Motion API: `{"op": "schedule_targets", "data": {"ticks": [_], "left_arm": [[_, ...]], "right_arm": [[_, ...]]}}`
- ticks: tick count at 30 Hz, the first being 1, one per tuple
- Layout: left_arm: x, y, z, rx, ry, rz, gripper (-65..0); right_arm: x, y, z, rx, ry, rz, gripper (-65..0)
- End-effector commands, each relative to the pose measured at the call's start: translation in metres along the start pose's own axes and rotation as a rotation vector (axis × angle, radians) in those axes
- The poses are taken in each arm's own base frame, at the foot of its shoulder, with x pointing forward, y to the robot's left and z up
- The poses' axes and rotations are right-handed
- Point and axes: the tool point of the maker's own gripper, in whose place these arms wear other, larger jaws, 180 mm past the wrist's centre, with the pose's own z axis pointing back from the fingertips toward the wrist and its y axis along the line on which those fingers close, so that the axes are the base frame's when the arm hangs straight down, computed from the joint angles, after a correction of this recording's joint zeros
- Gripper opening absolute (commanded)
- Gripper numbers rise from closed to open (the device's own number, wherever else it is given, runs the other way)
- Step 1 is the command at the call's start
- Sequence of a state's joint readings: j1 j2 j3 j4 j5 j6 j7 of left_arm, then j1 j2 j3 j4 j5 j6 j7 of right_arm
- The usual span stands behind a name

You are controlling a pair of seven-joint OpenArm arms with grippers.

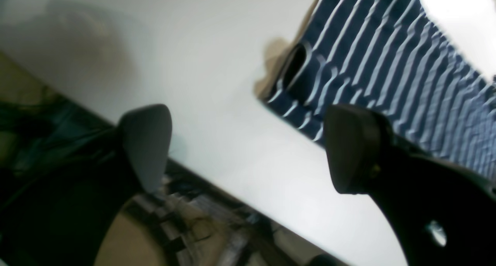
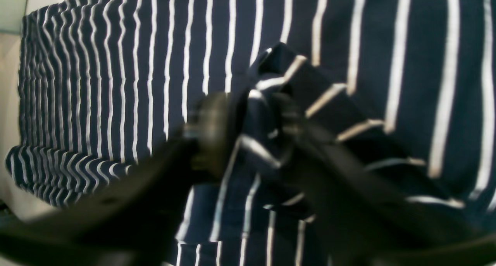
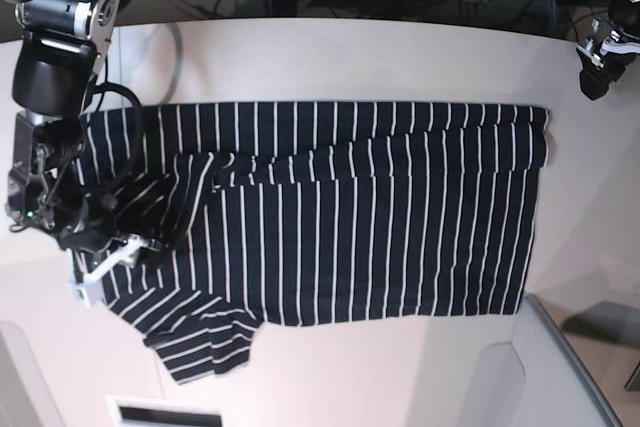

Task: Layout the t-shirt on the table in an organized manner, then fold the t-shirt properly
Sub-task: 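Grasp the sleeve near the right gripper and tuck it inward, then move both grippers to the folded edge corners and grasp them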

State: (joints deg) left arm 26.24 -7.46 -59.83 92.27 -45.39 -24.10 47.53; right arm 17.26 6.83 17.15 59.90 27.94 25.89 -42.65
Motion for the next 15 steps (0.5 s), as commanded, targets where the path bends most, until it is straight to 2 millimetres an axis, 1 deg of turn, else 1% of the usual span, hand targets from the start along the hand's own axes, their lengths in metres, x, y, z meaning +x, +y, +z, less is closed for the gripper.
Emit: {"op": "schedule_targets", "data": {"ticks": [1,3,4,5,6,8,9,10,11,12,15], "left_arm": [[0.011,0.002,0.003,0.012,-0.025,-0.043,-6.4],[0.008,0.008,0.002,0.049,-0.001,-0.086,-6.4],[0.006,0.008,0.002,0.045,0.009,-0.118,-6.4],[0.004,0.006,0.002,0.033,0.02,-0.152,-6.4],[0.001,0.003,0.002,0.01,0.033,-0.189,-6.4],[-0.008,-0.002,0.0,-0.04,0.057,-0.235,-6.6],[-0.012,-0.003,-0.001,-0.06,0.067,-0.248,-7.2],[-0.015,-0.002,-0.001,-0.072,0.077,-0.253,-9.2],[-0.019,-0.003,-0.002,-0.085,0.084,-0.255,-13.0],[-0.018,-0.004,-0.005,-0.089,0.08,-0.245,-18.4],[-0.026,-0.001,-0.012,-0.091,0.095,-0.205,-38.0]], "right_arm": [[0.027,0.0,0.008,0.003,-0.062,0.024,-30.0],[0.026,-0.007,0.014,-0.013,-0.038,0.036,-13.5],[0.024,-0.009,0.019,-0.021,-0.032,0.04,-8.0],[0.022,-0.015,0.027,-0.034,-0.037,0.038,-6.3],[0.024,-0.02,0.039,-0.052,-0.061,0.042,-6.8],[0.017,-0.025,0.06,-0.088,-0.083,0.069,-9.3],[0.012,-0.023,0.07,-0.103,-0.088,0.097,-11.0],[0.002,-0.024,0.077,-0.115,-0.08,0.113,-12.3],[-0.007,-0.025,0.086,-0.13,-0.08,0.128,-13.8],[-0.017,-0.026,0.094,-0.144,-0.075,0.141,-15.0],[-0.051,-0.025,0.11,-0.166,-0.033,0.164,-20.4]]}}
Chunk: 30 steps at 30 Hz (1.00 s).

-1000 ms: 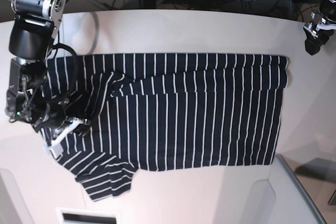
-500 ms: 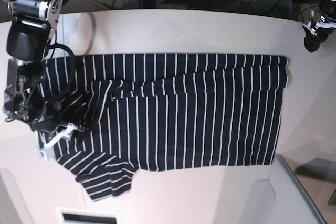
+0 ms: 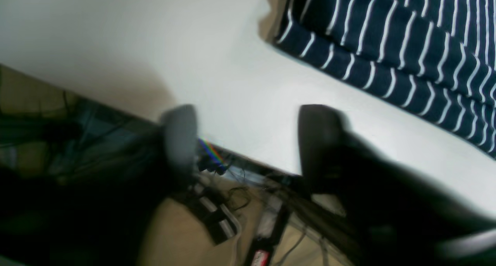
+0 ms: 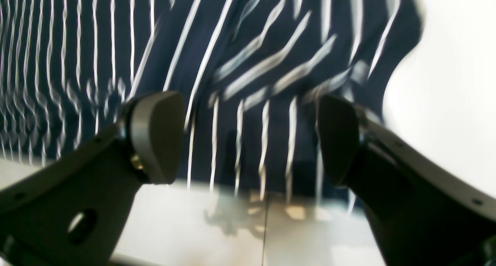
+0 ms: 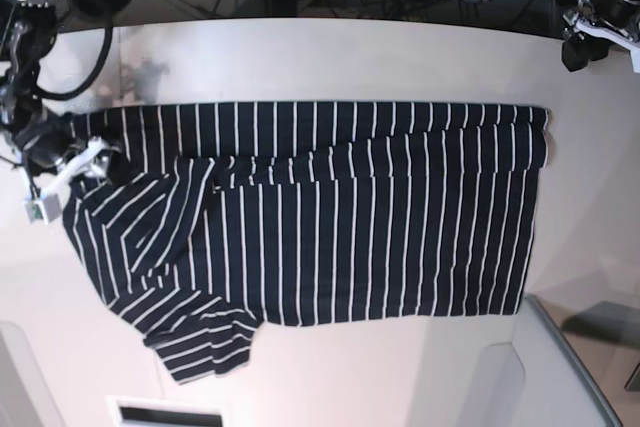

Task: Layout the t-shirt on the table in an organized manner, then fold the t-shirt properly
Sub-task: 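Move both grippers to the folded edge corners and grasp them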

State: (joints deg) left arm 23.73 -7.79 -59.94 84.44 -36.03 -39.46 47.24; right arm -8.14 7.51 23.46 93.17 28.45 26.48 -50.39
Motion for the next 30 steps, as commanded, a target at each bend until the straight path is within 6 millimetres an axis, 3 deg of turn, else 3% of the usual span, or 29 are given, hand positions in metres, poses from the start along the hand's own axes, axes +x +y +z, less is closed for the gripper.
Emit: {"op": "schedule_targets", "data": {"ticks": [1,4,7,8,14,17,20,23,28,29,30], "left_arm": [[0.01,0.002,0.004,-0.004,-0.031,-0.014,-45.1],[0.015,-0.007,-0.005,-0.029,-0.041,-0.013,-65.0],[0.014,-0.017,-0.01,-0.056,-0.027,-0.033,-65.0],[0.013,-0.018,-0.011,-0.059,-0.024,-0.035,-65.0],[0.001,-0.01,-0.012,-0.049,-0.001,0.001,-65.0],[-0.004,-0.006,-0.014,-0.047,0.015,0.017,-65.0],[-0.002,-0.003,-0.014,-0.044,0.017,0.014,-65.0],[-0.001,-0.003,-0.014,-0.046,0.009,0.019,-65.0],[0.003,-0.008,-0.021,-0.059,-0.007,0.037,-65.0],[0.001,-0.008,-0.024,-0.064,-0.003,0.054,-64.0],[-0.004,-0.007,-0.029,-0.068,0.006,0.078,-58.3]], "right_arm": [[0.01,0.004,0.006,0.006,-0.047,0.009,-24.5],[-0.013,0.009,0.006,0.014,-0.022,-0.019,-42.9],[-0.026,0.008,0.006,0.012,-0.03,-0.044,-64.7],[-0.029,0.004,0.008,0.004,-0.037,-0.054,-65.0],[-0.055,-0.058,0.038,-0.173,-0.114,-0.318,-61.5],[-0.08,-0.073,0.044,-0.22,-0.097,-0.429,-52.7],[-0.101,-0.079,0.046,-0.231,-0.035,-0.479,-39.0],[-0.108,-0.079,0.045,-0.229,-0.015,-0.49,-28.4],[-0.112,-0.078,0.047,-0.229,-0.005,-0.483,-22.7],[-0.112,-0.076,0.046,-0.218,-0.001,-0.471,-21.3],[-0.112,-0.073,0.045,-0.199,0.003,-0.447,-19.5]]}}
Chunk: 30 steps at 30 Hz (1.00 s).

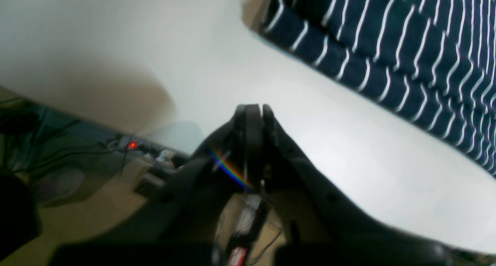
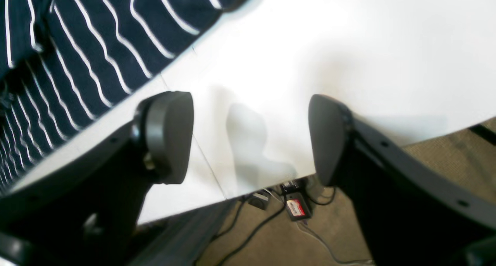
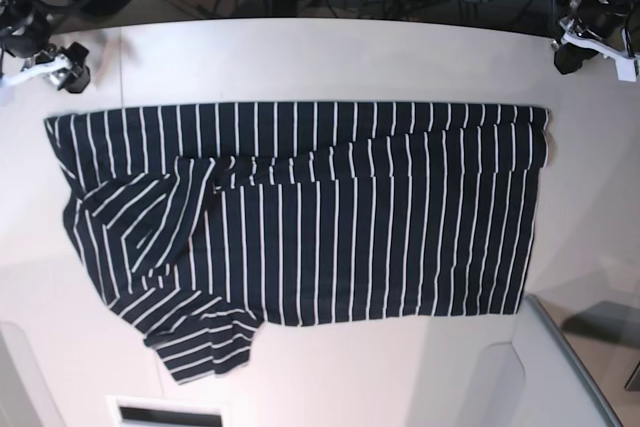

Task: Layout the t-shirt on the table in an organized manner, then fold the t-shirt properly
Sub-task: 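Move both grippers to the folded edge corners and grasp them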

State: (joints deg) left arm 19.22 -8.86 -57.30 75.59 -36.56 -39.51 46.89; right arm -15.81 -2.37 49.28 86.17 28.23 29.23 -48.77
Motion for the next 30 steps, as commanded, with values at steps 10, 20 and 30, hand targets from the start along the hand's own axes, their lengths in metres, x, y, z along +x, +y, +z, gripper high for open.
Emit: {"op": "schedule_targets", "data": {"ticks": [10,20,30], "left_arm": [[-0.007,0.009,-0.021,-0.022,-0.076,0.143,-26.0],[0.01,-0.001,-0.052,-0.063,-0.177,0.249,-26.2],[0.016,-0.015,-0.083,-0.059,-0.106,0.193,-26.2]], "right_arm": [[0.002,0.006,0.001,0.084,0.017,0.129,-18.2],[-0.001,0.006,-0.001,0.089,0.027,0.126,-18.2],[-0.001,0.005,0.0,0.086,0.027,0.123,-18.2]]}}
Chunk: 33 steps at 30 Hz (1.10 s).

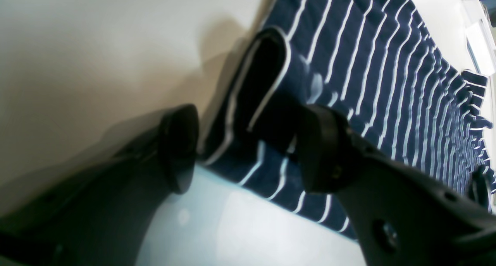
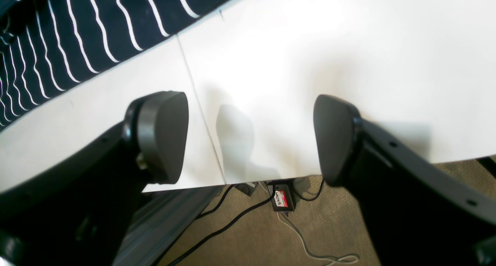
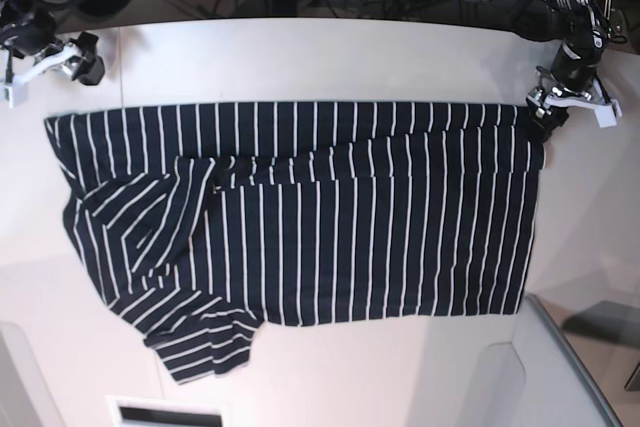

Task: Layout the t-shirt on the table in an organized manner, then fold the t-shirt properly
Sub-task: 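Move both grippers to the folded edge corners and grasp them, then lift the folded edge with both grippers and fold it over again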

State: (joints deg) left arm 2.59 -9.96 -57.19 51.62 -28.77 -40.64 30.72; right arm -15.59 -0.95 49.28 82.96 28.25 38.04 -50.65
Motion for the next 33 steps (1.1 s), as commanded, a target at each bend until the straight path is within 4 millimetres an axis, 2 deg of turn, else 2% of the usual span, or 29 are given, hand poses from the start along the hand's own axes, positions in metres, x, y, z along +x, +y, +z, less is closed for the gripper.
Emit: {"op": "schedule_targets", "data": {"ticks": [1,9,17,19,23,26,28,33], "left_arm": [[-0.01,0.011,0.005,0.036,0.061,-0.021,-26.2],[-0.021,0.025,0.019,0.069,0.087,-0.027,-26.2],[-0.014,0.028,0.021,0.074,0.029,-0.023,-26.5],[-0.013,0.026,0.018,0.068,0.025,-0.025,-32.1],[-0.013,0.023,0.017,0.063,0.026,-0.024,-53.2],[-0.014,0.023,0.016,0.062,0.025,-0.023,-62.4],[-0.017,0.023,0.015,0.062,0.032,-0.014,-64.5],[-0.02,0.021,0.009,0.056,0.039,0.008,-65.0]], "right_arm": [[0.011,-0.002,0.005,0.0,-0.036,0.015,-18.2],[0.011,-0.003,0.005,-0.001,-0.038,0.014,-18.2],[0.012,-0.001,0.005,0.002,-0.038,0.017,-18.2],[0.012,-0.001,0.004,0.003,-0.036,0.017,-18.2],[0.012,-0.001,0.004,0.003,-0.036,0.017,-18.2],[0.012,-0.002,0.005,0.001,-0.036,0.02,-18.2],[0.015,-0.006,0.007,-0.007,-0.035,0.029,-18.2],[0.017,-0.007,0.007,-0.009,-0.038,0.033,-18.2]]}}
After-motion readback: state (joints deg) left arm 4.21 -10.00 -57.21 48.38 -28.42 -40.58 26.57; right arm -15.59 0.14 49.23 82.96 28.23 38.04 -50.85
